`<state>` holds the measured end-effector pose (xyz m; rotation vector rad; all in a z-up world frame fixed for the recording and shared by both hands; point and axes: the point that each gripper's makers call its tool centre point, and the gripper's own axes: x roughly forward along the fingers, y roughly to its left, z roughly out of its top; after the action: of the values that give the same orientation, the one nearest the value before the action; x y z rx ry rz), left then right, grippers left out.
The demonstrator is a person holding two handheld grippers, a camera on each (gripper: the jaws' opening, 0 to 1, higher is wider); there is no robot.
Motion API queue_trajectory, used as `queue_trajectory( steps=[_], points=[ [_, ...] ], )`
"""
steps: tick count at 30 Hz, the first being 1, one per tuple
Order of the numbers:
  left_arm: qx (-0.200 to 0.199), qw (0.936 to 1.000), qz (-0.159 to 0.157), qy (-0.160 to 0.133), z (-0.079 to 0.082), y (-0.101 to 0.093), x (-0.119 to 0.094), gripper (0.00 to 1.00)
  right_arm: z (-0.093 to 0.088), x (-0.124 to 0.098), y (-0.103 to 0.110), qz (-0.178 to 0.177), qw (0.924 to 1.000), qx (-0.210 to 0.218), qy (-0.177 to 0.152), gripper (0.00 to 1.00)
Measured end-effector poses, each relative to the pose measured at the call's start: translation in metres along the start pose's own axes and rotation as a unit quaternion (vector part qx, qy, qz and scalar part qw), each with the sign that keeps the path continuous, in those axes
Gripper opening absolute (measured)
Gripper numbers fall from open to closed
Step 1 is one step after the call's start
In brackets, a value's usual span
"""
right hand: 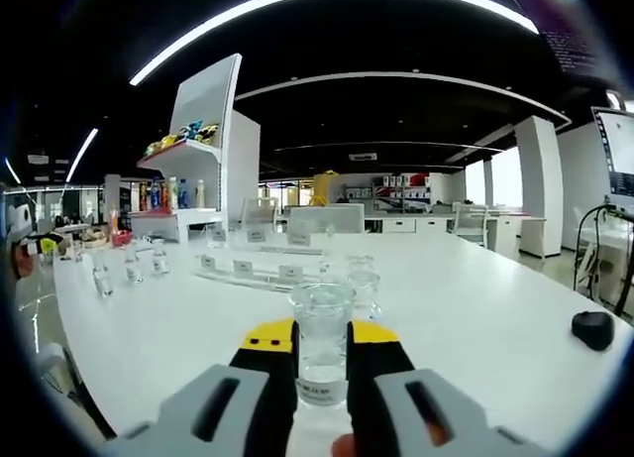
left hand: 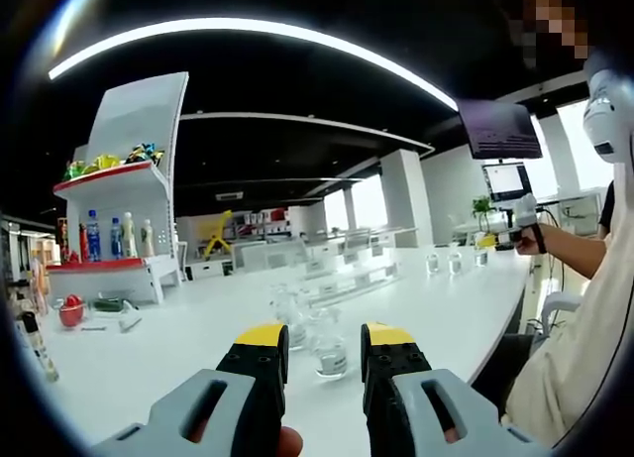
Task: Identify the label on the chemical reagent bottle, grasp the chemical reagent bottle, and place it in the designated position on the reagent rack
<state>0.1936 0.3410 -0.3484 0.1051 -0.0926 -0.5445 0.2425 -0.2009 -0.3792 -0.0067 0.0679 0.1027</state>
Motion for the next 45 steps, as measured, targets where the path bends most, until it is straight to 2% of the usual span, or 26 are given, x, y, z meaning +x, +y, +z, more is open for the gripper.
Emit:
queue_trajectory(
  steps=[11, 19, 27, 45],
  points=[
    [0.002, 1.0000, 0.002, 0.007, -0.003, 0.001, 0.001, 0.30, 0.010, 0.002, 0.006, 0.007, 1.0000, -0.001, -0.003, 0.18],
    [0.003, 1.0000, -0.007, 0.000, 0.001, -0.004, 0.000, 0.30, 0.022, 0.006, 0.011, 0.020, 0.9997, -0.001, -0.011, 0.18],
    [0.001, 0.9999, -0.016, 0.006, -0.002, -0.007, 0.001, 0.30, 0.030, 0.013, 0.015, 0.027, 0.9995, -0.010, -0.010, 0.18],
    [0.005, 0.9995, -0.027, 0.014, -0.001, -0.013, 0.002, 0.30, 0.067, 0.025, 0.030, 0.051, 0.9982, -0.011, -0.030, 0.18]
  ],
)
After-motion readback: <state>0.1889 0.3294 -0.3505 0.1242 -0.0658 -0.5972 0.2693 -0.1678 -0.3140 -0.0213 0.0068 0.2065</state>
